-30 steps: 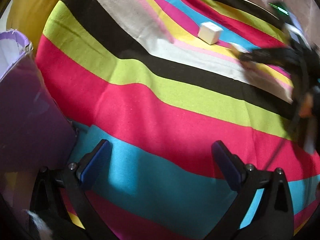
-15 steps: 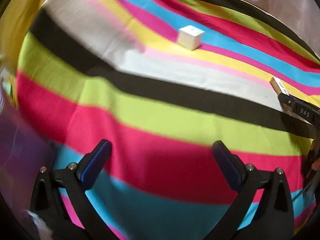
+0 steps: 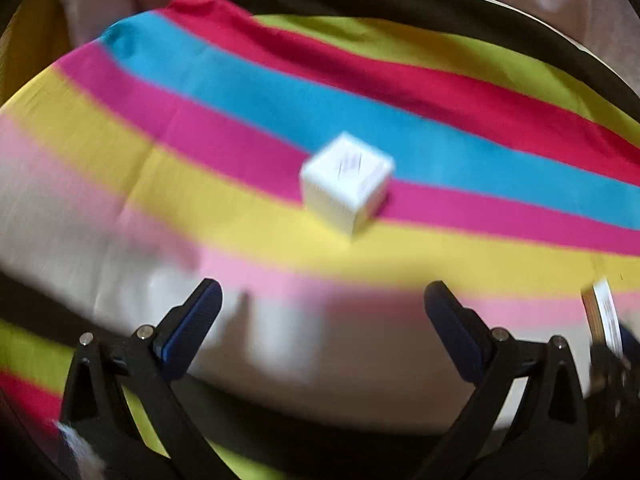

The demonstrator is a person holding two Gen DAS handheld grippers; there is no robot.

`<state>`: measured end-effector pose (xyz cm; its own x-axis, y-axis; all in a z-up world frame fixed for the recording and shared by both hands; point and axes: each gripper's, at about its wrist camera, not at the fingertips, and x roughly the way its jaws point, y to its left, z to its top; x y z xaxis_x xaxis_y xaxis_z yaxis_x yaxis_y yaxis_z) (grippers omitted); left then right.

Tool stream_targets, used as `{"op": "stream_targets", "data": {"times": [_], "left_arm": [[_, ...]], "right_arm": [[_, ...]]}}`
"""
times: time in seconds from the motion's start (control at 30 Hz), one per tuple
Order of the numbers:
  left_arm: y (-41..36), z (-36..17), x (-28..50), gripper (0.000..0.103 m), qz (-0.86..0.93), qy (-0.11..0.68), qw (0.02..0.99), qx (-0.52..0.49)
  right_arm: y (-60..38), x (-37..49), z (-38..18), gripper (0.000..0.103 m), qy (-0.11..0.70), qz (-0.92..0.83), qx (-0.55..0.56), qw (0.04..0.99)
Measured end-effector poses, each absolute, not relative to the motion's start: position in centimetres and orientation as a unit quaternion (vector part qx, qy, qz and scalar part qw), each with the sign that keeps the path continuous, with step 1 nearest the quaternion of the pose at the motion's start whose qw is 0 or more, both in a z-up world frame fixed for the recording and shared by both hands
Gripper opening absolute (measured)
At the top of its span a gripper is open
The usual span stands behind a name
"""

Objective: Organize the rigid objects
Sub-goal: 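Grasp the DING ZHI DENTAL box with the right tool while the left tool grasps the white cube, then lift both held boxes and carry them over the lavender box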

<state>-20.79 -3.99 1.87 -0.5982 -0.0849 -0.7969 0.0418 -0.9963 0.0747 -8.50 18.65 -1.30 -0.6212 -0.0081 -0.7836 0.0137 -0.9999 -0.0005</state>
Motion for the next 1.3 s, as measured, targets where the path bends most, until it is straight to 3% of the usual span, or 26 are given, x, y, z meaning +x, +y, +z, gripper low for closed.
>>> {"op": "stream_targets", "data": {"times": [0.17, 0.2, 0.23, 0.27, 0.57, 0.83, 0.93, 1.3], "left_arm": [[-3.9, 1.3, -25.2, 0.101, -0.892, -0.053, 0.047, 0.447], [-4.0, 1.0, -25.8, 0.089, -0.89, -0.051, 0.044, 0.451], [-4.1, 0.9, -26.1, 0.066, -0.889, -0.043, 0.033, 0.454], [-4.3, 1.0, -26.1, 0.05, -0.89, -0.025, 0.018, 0.454], [-3.5, 2.1, -19.4, 0.05, -0.894, -0.009, 0.009, 0.447], [-3.8, 1.5, -20.8, 0.059, -0.894, -0.011, 0.019, 0.448], [-4.0, 1.8, -20.0, 0.047, -0.898, -0.015, 0.014, 0.439], [-5.5, 2.1, -11.0, 0.047, -0.897, -0.025, 0.014, 0.441]], "right_arm": [[18.7, -8.6, -1.3, 0.032, -0.001, -0.9, 0.435, 0.008], [18.7, -8.6, -1.3, 0.033, -0.001, -0.9, 0.435, 0.008], [18.7, -8.7, -1.3, 0.033, -0.002, -0.9, 0.435, 0.008], [18.7, -8.7, -1.3, 0.033, -0.002, -0.9, 0.435, 0.008], [18.6, -8.7, -1.4, 0.033, -0.005, -0.9, 0.435, 0.009], [18.5, -8.7, -1.3, 0.033, -0.005, -0.9, 0.435, 0.008], [18.6, -8.7, -1.3, 0.033, -0.006, -0.9, 0.435, 0.008], [18.7, -8.8, -1.4, 0.032, -0.007, -0.901, 0.435, 0.007]]}}
